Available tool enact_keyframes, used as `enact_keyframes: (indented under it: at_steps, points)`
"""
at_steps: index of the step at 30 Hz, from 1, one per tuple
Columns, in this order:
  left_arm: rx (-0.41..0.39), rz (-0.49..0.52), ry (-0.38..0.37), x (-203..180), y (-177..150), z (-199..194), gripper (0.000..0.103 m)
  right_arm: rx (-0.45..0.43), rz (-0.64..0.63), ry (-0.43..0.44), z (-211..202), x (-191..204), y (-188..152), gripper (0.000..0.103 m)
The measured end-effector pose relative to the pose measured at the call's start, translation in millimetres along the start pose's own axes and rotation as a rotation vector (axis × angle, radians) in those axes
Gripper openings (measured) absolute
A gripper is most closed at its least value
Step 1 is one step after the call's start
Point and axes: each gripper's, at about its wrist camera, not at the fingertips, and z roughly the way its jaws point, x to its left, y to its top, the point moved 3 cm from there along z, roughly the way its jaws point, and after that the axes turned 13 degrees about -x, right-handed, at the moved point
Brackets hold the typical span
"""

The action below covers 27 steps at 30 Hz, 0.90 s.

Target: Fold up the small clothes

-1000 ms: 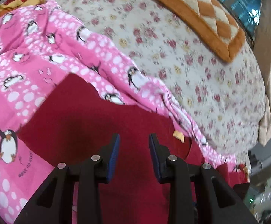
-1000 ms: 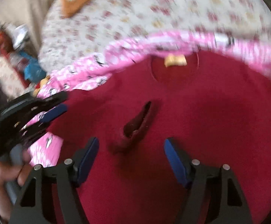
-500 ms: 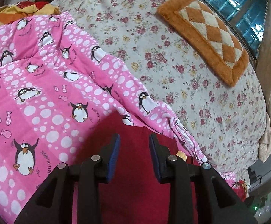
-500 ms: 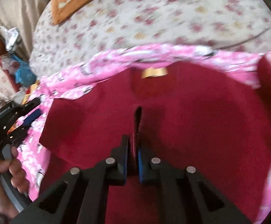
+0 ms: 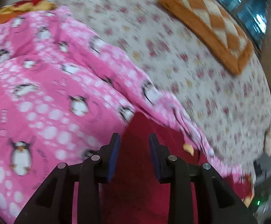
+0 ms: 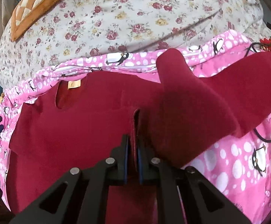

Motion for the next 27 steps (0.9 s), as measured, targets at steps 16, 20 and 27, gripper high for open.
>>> enact_keyframes:
  at_steps: [16, 20, 27]
  points:
    - [0.248, 0.274, 0.004, -33.6, -65.2, 46.2, 0.018, -0.322, -0.059, 0.139, -50.9, 39.4, 27.9, 0.055]
    - [0.236, 0.326, -0.010, -44.2, -70.6, 47.9, 0.036, -0.085, -0.127, 0.090, 3.9, 52.3, 8.1, 0.055]
    - [0.224, 0.426, 0.007, -56.6, -79.4, 49.4, 0.048, -0.057, -0.147, 0.033, 8.6, 56.0, 8.1, 0.051]
